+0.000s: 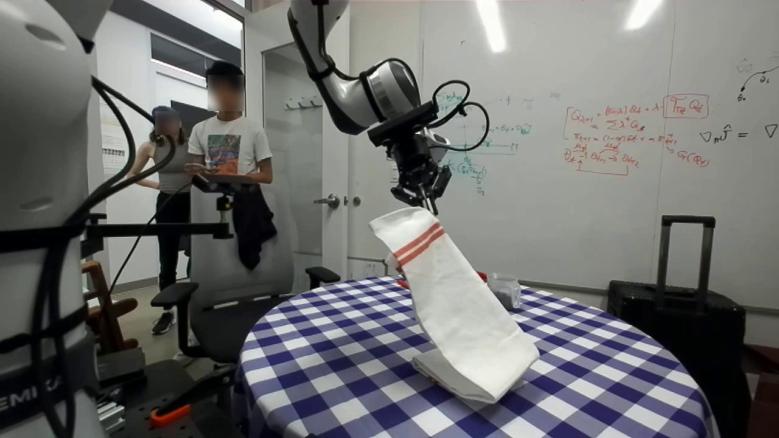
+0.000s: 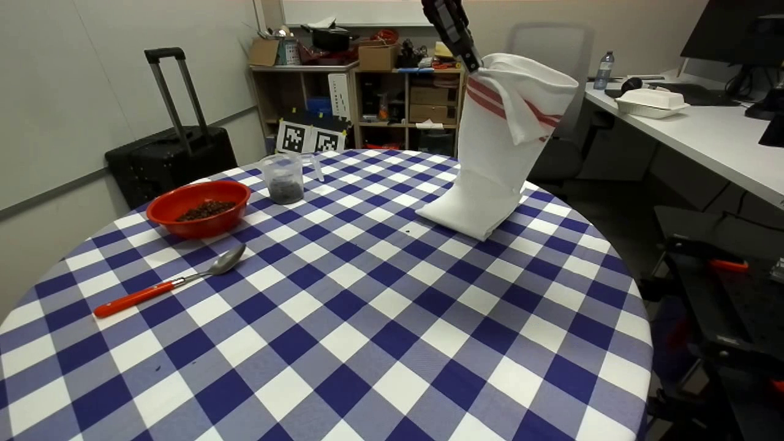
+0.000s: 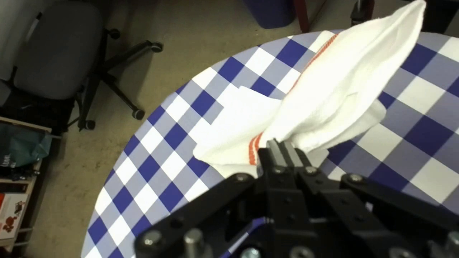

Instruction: Fold the towel on the table

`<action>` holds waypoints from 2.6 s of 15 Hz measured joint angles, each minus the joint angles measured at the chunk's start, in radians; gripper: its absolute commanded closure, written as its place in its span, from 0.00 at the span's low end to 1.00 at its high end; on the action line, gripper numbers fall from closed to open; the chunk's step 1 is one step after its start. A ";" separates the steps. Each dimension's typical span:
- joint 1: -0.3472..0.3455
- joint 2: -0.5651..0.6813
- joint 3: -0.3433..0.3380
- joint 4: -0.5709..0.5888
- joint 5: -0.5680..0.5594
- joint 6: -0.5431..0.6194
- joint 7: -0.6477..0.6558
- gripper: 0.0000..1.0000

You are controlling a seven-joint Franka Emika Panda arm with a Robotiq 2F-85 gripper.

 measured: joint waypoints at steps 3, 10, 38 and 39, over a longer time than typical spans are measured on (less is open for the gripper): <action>0.019 0.027 0.014 0.023 0.046 0.003 -0.001 1.00; 0.002 0.150 -0.004 0.059 0.141 0.063 -0.003 1.00; -0.022 0.302 -0.132 -0.035 -0.389 0.383 0.122 0.69; -0.022 0.307 -0.134 -0.035 -0.407 0.379 0.134 0.68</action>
